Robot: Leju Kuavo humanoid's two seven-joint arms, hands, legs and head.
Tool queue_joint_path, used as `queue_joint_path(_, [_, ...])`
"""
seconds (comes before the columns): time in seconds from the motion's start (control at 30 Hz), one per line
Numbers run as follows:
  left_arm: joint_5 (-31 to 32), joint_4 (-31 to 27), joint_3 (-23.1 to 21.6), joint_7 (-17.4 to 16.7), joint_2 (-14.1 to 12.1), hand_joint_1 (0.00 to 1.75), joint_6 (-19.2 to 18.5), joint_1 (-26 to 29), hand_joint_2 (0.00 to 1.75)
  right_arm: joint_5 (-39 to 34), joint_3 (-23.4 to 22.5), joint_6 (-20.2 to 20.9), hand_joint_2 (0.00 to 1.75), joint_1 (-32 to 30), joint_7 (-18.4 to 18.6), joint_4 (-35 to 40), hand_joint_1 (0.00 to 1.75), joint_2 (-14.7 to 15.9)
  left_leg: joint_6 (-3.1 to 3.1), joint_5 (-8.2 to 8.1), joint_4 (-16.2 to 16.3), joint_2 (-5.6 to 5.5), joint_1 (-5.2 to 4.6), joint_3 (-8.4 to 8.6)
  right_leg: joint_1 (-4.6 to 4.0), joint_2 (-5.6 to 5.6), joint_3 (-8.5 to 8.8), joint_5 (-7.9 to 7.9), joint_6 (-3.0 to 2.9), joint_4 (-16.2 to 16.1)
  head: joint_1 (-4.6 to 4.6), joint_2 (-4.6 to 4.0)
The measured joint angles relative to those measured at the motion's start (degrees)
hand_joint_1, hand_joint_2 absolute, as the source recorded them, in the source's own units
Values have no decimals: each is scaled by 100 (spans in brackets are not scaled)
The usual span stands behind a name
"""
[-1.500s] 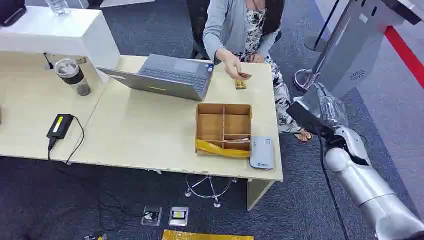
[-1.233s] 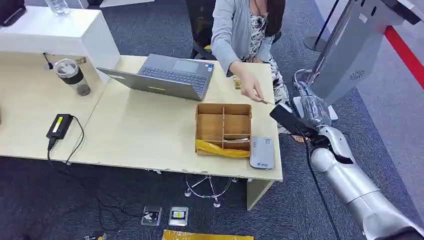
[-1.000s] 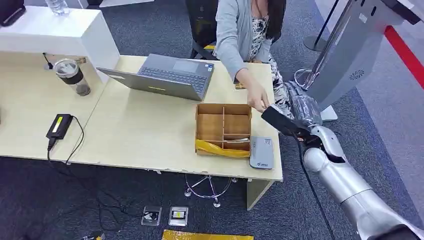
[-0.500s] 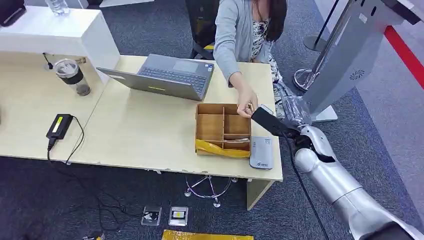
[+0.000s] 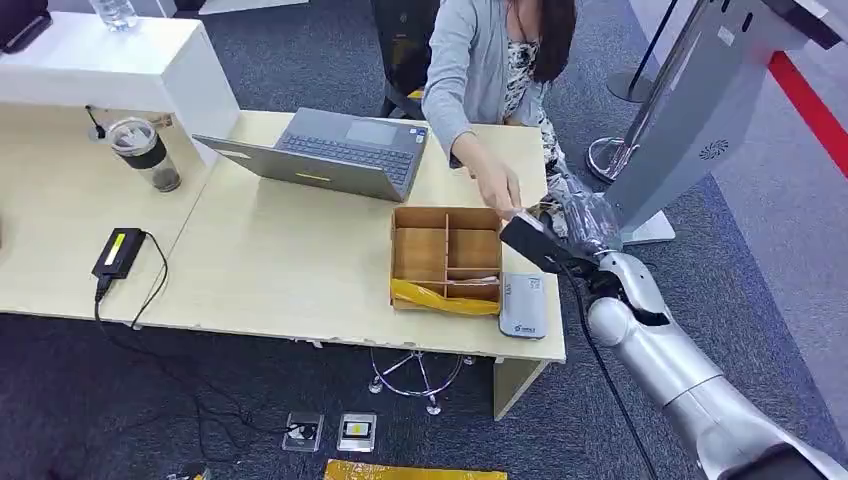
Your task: Pass the card to the sensor for recognition and then transmit it.
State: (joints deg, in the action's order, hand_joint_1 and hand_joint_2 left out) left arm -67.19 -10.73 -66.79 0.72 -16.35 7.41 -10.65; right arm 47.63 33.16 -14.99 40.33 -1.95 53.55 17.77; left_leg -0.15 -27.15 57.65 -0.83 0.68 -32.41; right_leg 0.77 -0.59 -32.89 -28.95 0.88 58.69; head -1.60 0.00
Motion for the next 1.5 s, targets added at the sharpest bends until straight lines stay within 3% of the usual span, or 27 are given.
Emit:
queue_joint_path(0.5, [9,0,-2,15,0,0,6,2,0,48,-68,107,175,-98,29,153,175,22,0,0,0,6,0,4,0,3,-1,0,0,0,2,0])
queue_joint_path(1.03, [2,0,-2,15,-2,0,9,25,0,103,-52,433,175,-927,286,608,175,367,-3,-3,0,8,0,4,0,11,-3,0,0,-2,2,0])
queue_joint_path(1.5, [20,0,0,-22,2,0,-4,23,0,-53,275,476,175,-1131,173,306,175,249,-3,-3,-1,8,1,0,-1,10,-3,-2,-2,-1,2,0])
